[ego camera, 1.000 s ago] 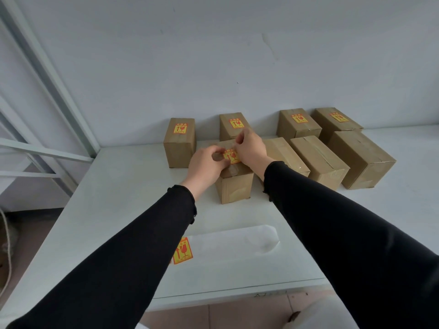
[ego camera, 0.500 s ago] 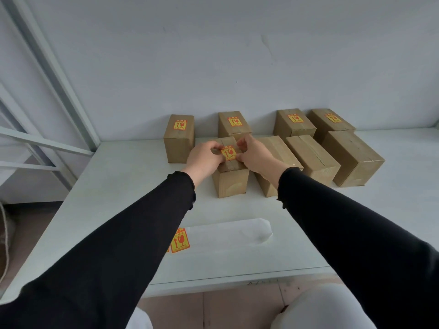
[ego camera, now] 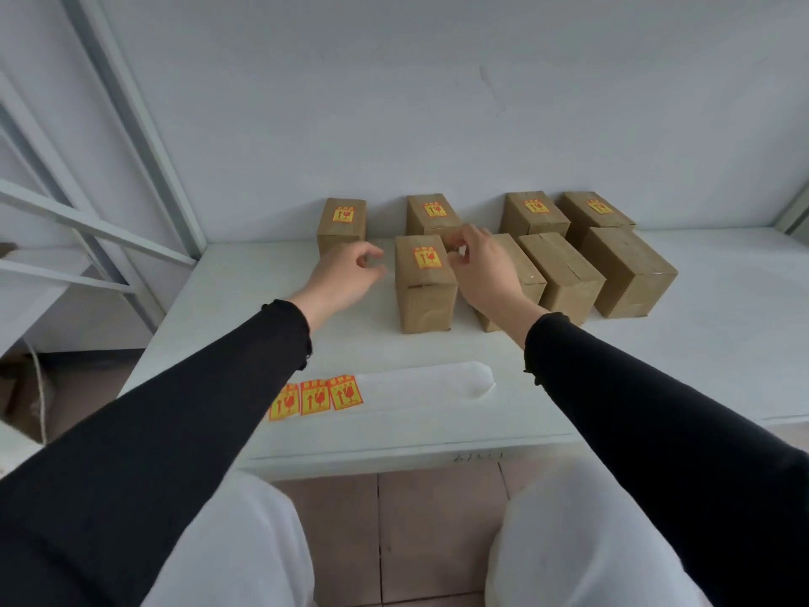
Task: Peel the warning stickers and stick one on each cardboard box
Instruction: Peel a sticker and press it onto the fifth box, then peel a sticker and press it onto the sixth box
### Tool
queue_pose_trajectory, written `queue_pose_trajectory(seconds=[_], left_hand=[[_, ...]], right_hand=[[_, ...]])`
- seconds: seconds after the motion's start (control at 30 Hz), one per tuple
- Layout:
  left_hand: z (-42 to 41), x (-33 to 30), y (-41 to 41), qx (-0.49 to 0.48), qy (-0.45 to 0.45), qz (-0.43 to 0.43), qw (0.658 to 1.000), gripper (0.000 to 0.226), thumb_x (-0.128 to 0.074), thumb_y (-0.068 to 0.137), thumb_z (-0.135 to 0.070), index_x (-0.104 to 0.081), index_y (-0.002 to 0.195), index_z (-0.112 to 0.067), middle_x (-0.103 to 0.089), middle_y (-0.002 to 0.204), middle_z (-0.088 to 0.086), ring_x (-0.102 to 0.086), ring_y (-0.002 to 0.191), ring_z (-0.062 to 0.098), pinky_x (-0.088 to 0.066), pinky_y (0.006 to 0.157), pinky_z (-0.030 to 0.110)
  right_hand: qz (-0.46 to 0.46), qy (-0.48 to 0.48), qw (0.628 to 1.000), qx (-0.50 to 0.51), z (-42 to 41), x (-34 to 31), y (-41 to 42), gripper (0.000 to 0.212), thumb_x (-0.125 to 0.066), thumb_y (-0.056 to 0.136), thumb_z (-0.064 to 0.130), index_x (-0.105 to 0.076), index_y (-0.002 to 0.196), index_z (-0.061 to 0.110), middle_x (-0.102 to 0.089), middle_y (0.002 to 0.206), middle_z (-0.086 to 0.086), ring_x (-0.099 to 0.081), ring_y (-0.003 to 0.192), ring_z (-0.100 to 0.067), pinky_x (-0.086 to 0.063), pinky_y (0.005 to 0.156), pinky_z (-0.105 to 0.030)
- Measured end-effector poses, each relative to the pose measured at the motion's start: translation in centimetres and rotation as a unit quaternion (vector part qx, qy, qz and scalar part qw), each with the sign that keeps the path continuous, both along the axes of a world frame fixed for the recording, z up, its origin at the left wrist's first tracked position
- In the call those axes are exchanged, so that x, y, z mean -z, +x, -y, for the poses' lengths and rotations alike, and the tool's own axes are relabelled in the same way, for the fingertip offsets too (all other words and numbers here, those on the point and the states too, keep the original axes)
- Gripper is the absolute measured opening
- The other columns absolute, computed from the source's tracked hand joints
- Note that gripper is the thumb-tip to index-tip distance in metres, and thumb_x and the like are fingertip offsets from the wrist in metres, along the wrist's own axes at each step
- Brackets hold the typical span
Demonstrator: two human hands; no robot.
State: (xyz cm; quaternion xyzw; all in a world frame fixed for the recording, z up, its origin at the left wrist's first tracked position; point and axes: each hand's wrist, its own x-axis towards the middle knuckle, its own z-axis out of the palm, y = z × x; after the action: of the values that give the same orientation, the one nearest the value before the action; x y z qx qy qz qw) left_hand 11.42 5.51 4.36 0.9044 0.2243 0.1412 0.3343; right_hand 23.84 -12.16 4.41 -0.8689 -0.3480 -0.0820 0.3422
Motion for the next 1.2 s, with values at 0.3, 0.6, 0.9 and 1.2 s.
queue_pose_trajectory(seconds=[0.3, 0.6, 0.9, 1.2], left_hand=[[-0.6, 5.0, -12.2, 0.014, 0.097, -0.035, 0.995, 0.024, -0.062, 0.094, -0.022, -0.063, 0.117, -0.019, -0.059, 0.115, 0.001, -0.055, 0.104, 0.018, -0.04, 0.084, 0.029], [-0.8, 9.6, -14.4, 0.003, 0.12, -0.143, 0.982, 0.039, -0.062, 0.094, -0.028, -0.055, 0.131, -0.019, -0.056, 0.13, 0.004, -0.052, 0.12, 0.023, -0.046, 0.098, 0.04], [0.0, 9.6, -12.3, -0.017, 0.084, -0.192, 0.978, 0.012, -0.052, 0.095, -0.035, -0.063, 0.097, -0.032, -0.065, 0.103, -0.01, -0.055, 0.102, 0.02, -0.032, 0.091, 0.041], [-0.2, 9.9, -12.2, -0.014, -0.078, -0.137, 0.987, 0.025, -0.055, 0.081, -0.044, -0.07, 0.08, -0.024, -0.07, 0.087, -0.014, -0.065, 0.096, 0.02, -0.044, 0.101, 0.054]], right_hand=[[0.049, -0.043, 0.986, -0.151, -0.6, 4.3, -11.2, 0.017, -0.058, 0.093, 0.015, -0.065, 0.108, 0.017, -0.066, 0.106, 0.001, -0.059, 0.098, -0.021, -0.049, 0.079, -0.035], [-0.048, -0.098, 0.986, -0.129, -2.6, 10.5, -14.7, 0.022, -0.067, 0.09, 0.02, -0.059, 0.109, 0.014, -0.059, 0.097, 0.0, -0.058, 0.086, -0.02, -0.042, 0.067, -0.029], [-0.049, -0.112, 0.986, -0.11, -2.4, 11.7, -14.9, 0.022, -0.066, 0.088, 0.023, -0.063, 0.109, 0.014, -0.051, 0.095, 0.004, -0.051, 0.089, -0.017, -0.037, 0.069, -0.027], [-0.044, -0.086, 0.992, -0.075, -1.5, 11.0, -14.7, 0.007, -0.057, 0.09, 0.019, -0.063, 0.09, 0.023, -0.063, 0.088, 0.007, -0.059, 0.078, -0.016, -0.049, 0.063, -0.033]])
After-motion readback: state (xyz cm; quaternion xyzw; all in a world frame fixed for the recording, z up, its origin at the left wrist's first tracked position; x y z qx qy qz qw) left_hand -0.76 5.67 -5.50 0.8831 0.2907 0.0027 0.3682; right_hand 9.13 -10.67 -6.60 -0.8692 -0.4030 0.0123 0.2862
